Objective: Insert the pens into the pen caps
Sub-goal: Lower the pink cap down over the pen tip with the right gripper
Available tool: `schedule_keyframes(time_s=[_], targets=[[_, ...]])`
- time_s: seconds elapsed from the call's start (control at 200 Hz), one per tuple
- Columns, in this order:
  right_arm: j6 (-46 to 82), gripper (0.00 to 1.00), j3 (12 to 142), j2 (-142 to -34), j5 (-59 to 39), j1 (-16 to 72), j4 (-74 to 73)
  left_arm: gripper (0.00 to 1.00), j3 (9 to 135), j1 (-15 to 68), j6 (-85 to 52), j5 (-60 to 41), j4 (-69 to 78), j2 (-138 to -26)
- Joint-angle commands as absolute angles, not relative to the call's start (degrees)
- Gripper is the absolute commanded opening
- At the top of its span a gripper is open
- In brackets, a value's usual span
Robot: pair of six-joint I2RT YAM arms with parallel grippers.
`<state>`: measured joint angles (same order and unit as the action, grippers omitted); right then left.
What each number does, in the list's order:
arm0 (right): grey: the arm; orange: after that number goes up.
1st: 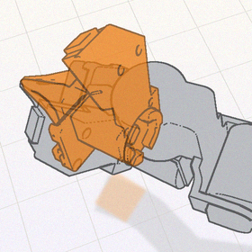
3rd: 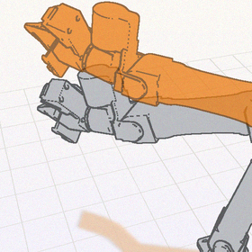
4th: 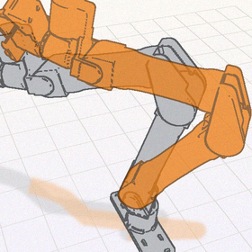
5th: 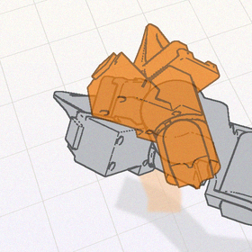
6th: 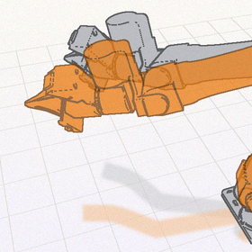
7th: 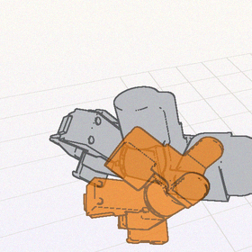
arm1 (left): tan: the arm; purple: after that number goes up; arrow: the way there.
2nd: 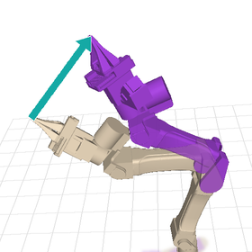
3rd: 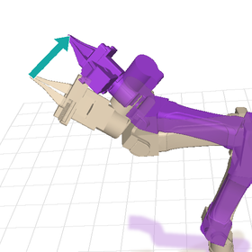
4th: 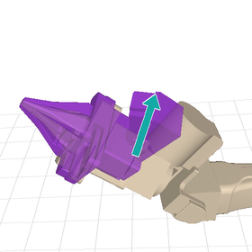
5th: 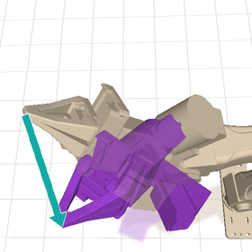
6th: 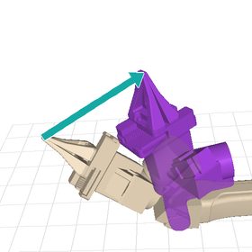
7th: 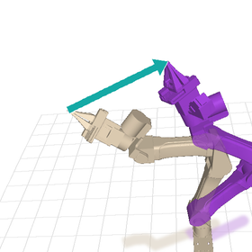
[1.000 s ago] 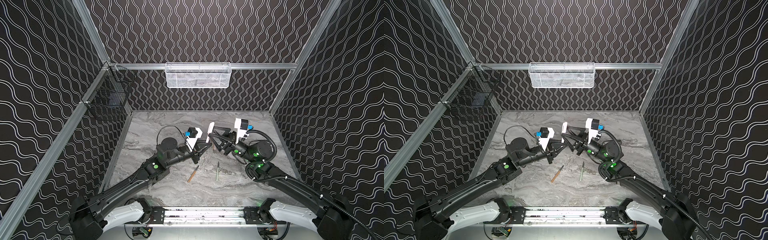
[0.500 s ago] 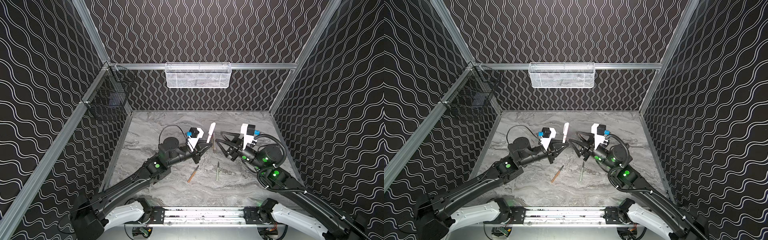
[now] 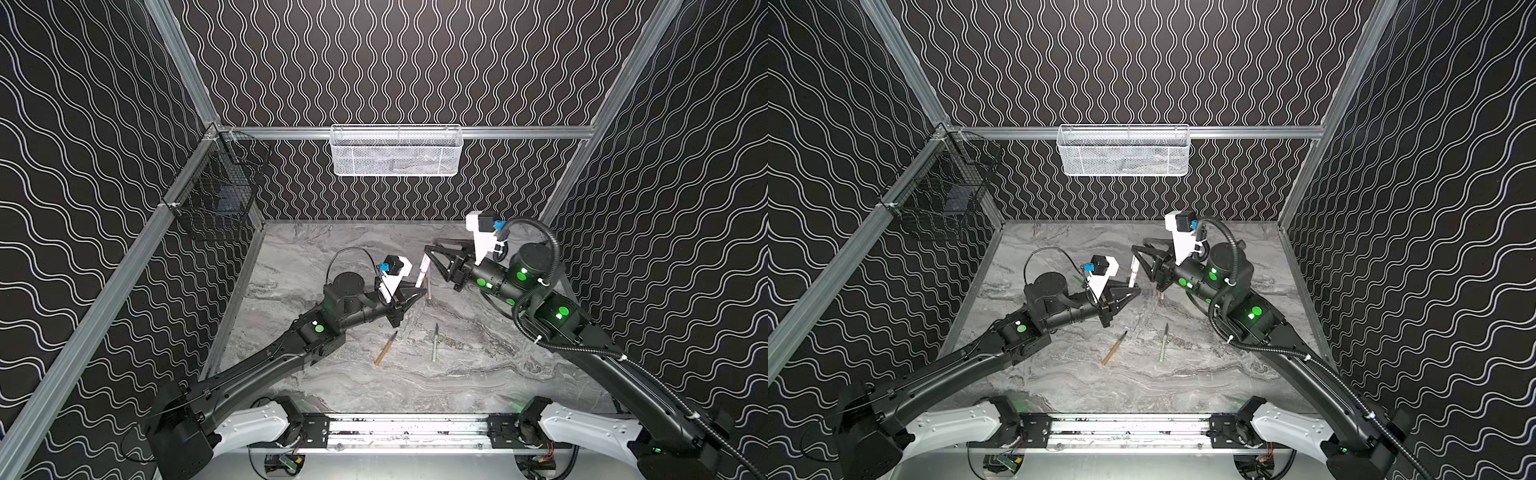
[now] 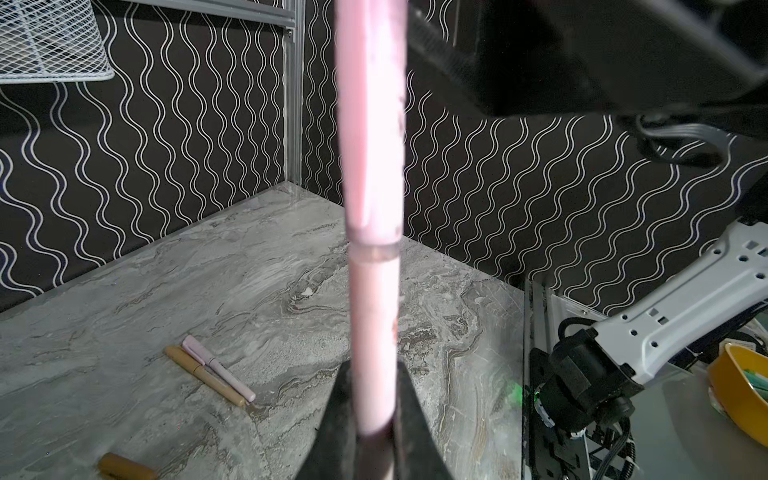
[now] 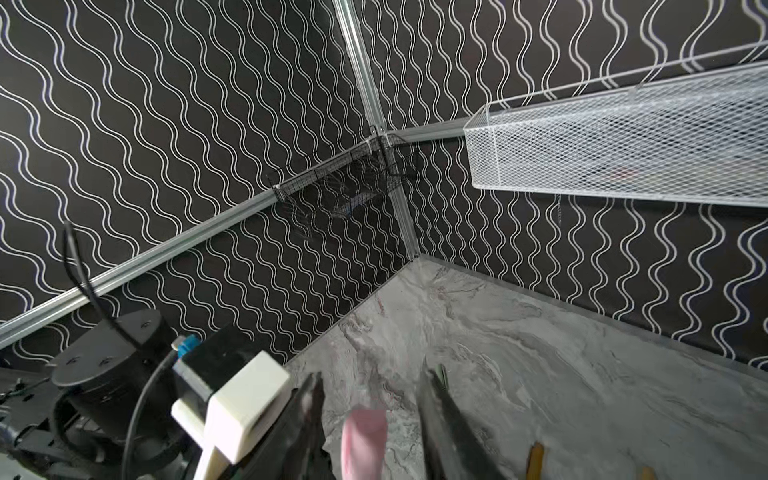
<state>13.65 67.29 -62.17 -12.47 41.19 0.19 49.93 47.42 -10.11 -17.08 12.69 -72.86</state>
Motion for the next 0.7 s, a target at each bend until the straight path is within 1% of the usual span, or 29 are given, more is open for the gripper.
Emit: schedule_keyframes(time_s=[0.0,0.035,0.075,0.11,0.2,0.345,0.466,0.696], targets=[[14.1,0.26,68.1,-62.9,-15.7,41.2,1.5,0.0,50.3,47.4,-8.6,-16.4,14.0,-72.3],[14.4,0.23,67.8,-62.9,-16.0,41.2,1.4,0.0,50.3,47.4,-8.6,-16.3,14.1,-72.2],[14.8,0.14,67.1,-62.6,-15.8,41.2,0.8,0.0,50.4,47.4,-8.6,-16.4,14.1,-72.0],[15.3,0.08,66.3,-62.5,-15.8,41.3,0.2,0.0,50.4,47.4,-8.6,-16.5,14.1,-71.9],[15.3,0.0,64.9,-62.1,-16.8,41.3,-0.8,0.0,50.3,47.4,-9.1,-16.5,14.6,-71.9],[15.3,0.0,63.7,-62.9,-19.4,41.3,0.2,0.0,51.0,47.4,-11.2,-16.1,16.5,-72.0],[16.5,0.0,60.6,-62.2,-20.7,41.4,-1.7,0.0,52.3,47.4,-13.0,-15.7,17.6,-72.2],[16.2,0.0,55.5,-61.5,-18.4,41.5,-4.0,0.0,57.3,47.4,-10.8,-14.7,15.9,-73.4]])
